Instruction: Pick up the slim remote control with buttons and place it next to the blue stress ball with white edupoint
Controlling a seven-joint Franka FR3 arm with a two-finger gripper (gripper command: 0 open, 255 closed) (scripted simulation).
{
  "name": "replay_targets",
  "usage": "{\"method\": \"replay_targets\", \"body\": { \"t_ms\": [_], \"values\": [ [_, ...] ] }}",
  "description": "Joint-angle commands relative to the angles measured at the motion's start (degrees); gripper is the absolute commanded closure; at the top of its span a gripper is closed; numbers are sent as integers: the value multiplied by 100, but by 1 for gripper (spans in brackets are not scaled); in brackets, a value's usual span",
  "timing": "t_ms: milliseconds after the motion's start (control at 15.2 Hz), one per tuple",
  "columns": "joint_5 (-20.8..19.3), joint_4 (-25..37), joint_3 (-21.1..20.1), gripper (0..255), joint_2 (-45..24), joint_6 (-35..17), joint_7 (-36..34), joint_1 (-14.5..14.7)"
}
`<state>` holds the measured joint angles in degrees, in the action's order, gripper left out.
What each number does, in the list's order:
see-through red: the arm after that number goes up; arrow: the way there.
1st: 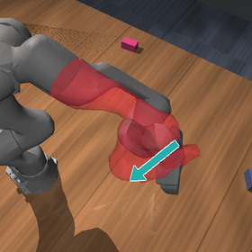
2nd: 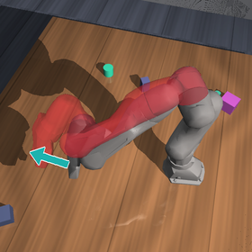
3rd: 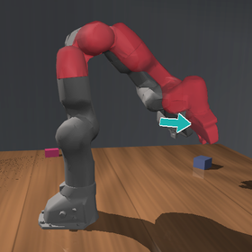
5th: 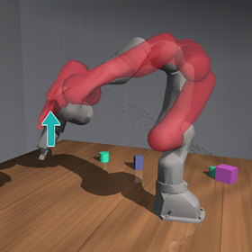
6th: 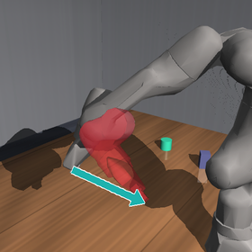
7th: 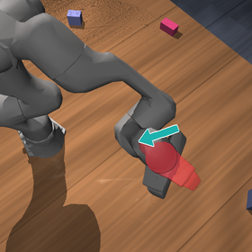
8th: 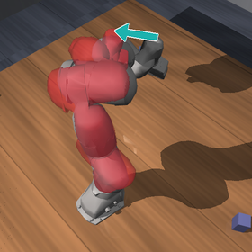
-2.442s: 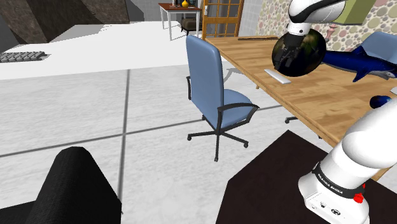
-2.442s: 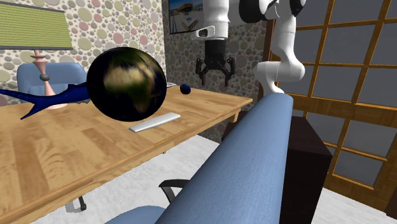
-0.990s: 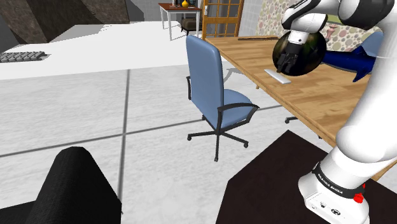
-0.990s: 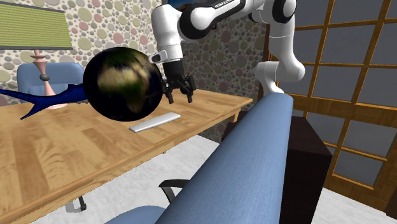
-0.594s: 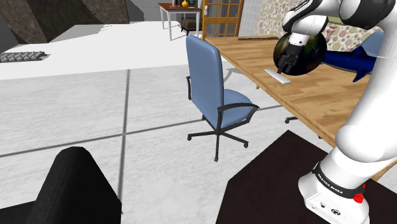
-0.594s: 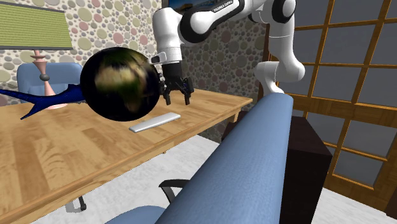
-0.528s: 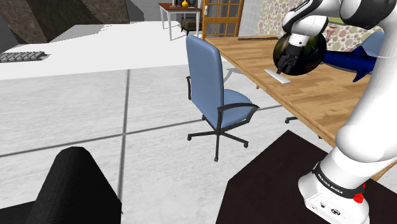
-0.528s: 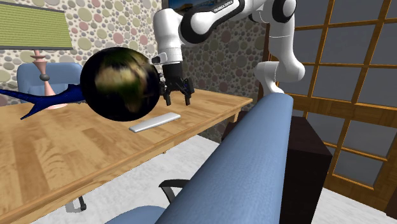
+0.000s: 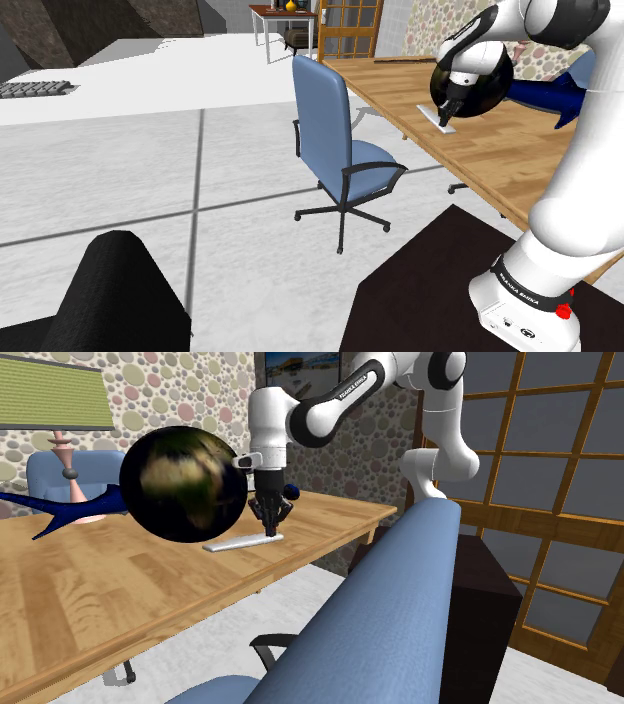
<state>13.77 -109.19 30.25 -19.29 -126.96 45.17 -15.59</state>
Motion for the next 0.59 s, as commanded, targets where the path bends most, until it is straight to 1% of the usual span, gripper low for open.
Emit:
{"method": "replay_targets", "body": {
  "t_ms": [0,132,198,264,330,528],
  "values": [
    [-32,-246,22,255,-153,-175,-22,20],
    [-51,-219,31,255,-129,-128,-42,27],
    [121,486,-16,255,-542,205,91,-184],
    [-2,169,4,255,-98,-28,2,-23],
    [-1,169,5,0,-98,-28,3,-23],
    [222,1368,-21,0,-812,681,-634,-157]
  ]
}}
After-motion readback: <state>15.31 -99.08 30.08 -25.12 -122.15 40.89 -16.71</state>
